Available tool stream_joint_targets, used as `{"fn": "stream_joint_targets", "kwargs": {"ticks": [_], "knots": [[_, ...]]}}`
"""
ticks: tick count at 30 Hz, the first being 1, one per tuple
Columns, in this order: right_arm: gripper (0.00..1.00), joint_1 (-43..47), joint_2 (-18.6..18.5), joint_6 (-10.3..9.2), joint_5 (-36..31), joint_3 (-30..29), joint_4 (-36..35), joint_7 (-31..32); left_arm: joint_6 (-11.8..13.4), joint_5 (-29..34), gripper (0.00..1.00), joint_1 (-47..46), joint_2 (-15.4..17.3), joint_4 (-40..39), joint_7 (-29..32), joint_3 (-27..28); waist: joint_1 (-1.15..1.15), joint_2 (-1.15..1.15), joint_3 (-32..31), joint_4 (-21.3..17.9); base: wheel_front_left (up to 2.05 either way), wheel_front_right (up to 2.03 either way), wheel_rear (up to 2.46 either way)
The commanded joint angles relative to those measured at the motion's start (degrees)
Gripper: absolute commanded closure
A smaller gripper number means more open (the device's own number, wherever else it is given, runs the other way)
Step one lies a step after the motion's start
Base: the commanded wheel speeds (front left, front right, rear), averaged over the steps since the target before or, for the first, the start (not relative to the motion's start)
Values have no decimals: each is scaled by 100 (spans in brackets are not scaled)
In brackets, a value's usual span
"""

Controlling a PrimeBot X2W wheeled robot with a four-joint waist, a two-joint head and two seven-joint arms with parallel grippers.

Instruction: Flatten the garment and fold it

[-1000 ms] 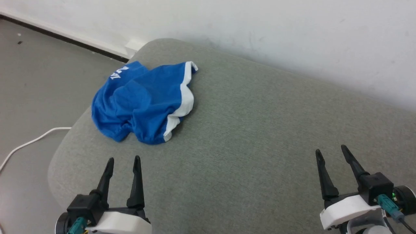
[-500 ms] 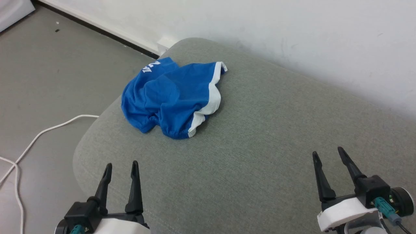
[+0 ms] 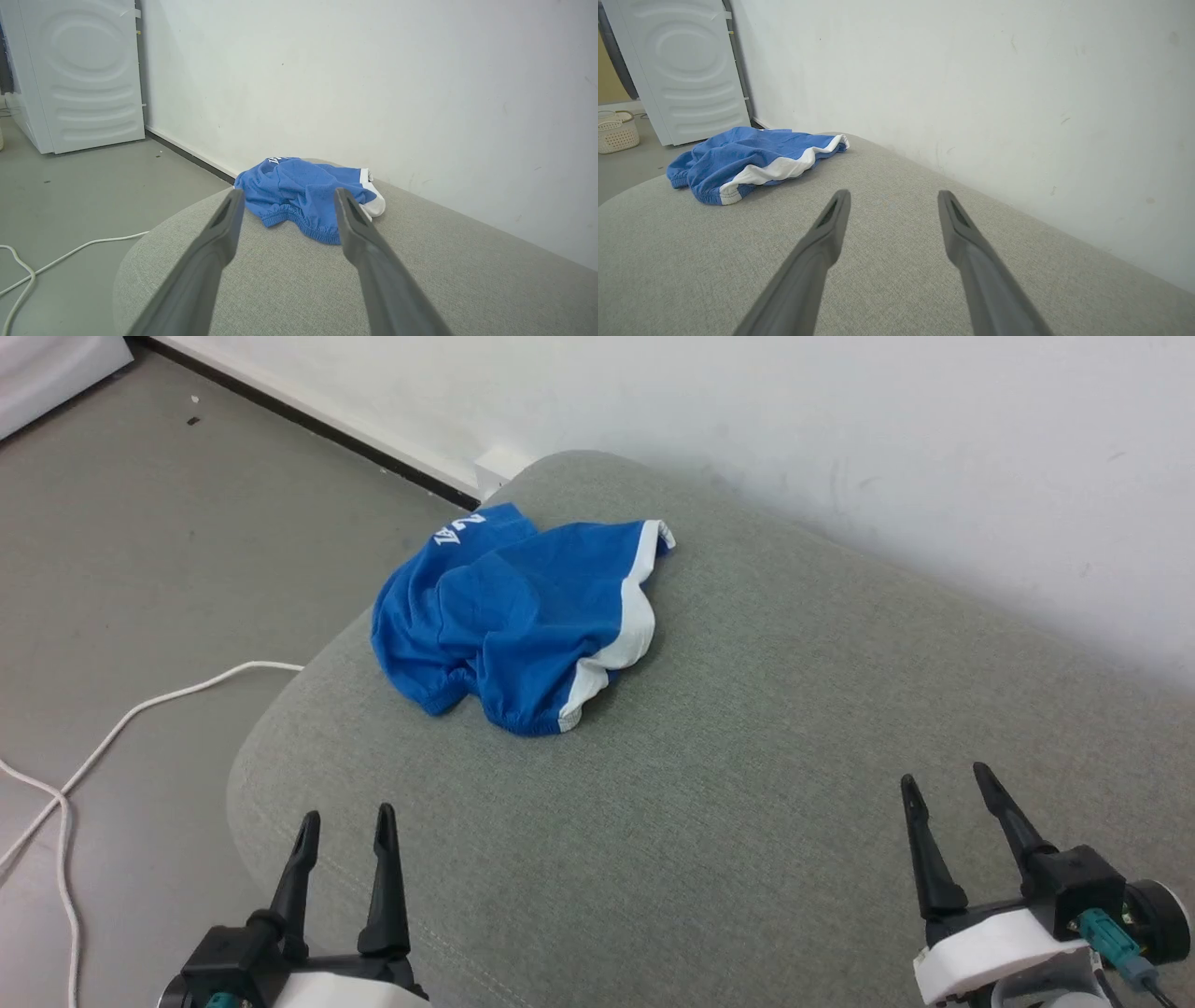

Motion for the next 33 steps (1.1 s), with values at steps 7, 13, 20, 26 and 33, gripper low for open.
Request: {"fn": "stream_joint_targets", "kwargs": {"ticks": [7,13,20,26,33], "knots": [[0,55,13,-11,32,-21,-5,-32,-51,44,0,62,-11,-3,-27,-25,0,0,-32,-13,0,0,0],[0,38,13,-11,10,-89,-42,-32,-107,36,0,-121,-11,-123,-27,-109,0,0,28,-14,0,0,0],[0,-49,13,-11,-89,-266,-141,-32,-529,-19,0,-1167,118,-105,-27,-186,0,0,273,-70,0,0,0],[0,-182,13,-11,-260,-395,-279,-32,-680,-339,0,-2475,498,67,487,-393,0,0,657,-221,0,0,0],[0,-427,13,-11,-565,-482,-516,26,-722,-970,0,-3994,1038,896,1834,-472,0,0,1272,-555,0,0,0]]}}
